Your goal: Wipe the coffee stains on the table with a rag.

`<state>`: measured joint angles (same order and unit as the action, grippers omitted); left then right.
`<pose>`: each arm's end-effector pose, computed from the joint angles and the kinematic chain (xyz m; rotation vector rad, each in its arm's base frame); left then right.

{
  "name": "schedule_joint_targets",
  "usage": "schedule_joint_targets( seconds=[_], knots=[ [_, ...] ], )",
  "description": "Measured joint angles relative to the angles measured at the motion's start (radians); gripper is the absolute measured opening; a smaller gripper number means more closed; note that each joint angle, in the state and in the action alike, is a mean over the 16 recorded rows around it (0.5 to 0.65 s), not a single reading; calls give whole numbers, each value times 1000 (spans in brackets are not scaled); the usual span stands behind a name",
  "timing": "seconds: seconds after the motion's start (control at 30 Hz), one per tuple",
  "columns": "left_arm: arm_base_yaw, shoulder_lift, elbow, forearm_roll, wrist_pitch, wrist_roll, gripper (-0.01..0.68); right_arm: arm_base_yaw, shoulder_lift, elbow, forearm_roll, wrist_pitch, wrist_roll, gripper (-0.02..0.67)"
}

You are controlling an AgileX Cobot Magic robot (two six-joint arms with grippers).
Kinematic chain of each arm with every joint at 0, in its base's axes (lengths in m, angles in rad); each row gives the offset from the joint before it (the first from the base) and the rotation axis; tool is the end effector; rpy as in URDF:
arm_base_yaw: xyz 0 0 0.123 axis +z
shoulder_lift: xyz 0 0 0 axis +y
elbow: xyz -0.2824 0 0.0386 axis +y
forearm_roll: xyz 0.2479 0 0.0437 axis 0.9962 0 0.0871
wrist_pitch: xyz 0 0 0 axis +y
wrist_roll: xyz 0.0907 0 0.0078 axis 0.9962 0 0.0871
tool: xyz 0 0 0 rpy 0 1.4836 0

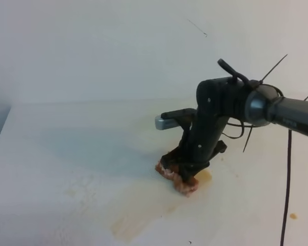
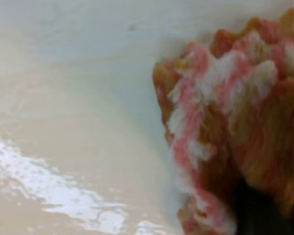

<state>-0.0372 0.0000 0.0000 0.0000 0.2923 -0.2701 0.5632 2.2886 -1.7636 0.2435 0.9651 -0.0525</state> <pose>0.0546 -0.0020 0.1866 -0.2070 1.7692 -0.2217 0.3854 0.2647 0.1361 -0.7353 2.9194 0.3734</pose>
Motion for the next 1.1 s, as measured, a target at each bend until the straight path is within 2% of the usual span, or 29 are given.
schedule_joint_targets(
  seconds=[0.57, 0.83, 1.1],
  knots=[
    [0, -6, 6, 0, -3, 0, -3, -202, -181, 215, -112, -110, -4, 35],
    [0, 0, 0, 0, 0, 0, -4, -230, -321, 242, -220, -140, -5, 34],
    [0, 0, 0, 0, 0, 0, -4, -231, -402, 243, -303, -91, -13, 53]
  ],
)
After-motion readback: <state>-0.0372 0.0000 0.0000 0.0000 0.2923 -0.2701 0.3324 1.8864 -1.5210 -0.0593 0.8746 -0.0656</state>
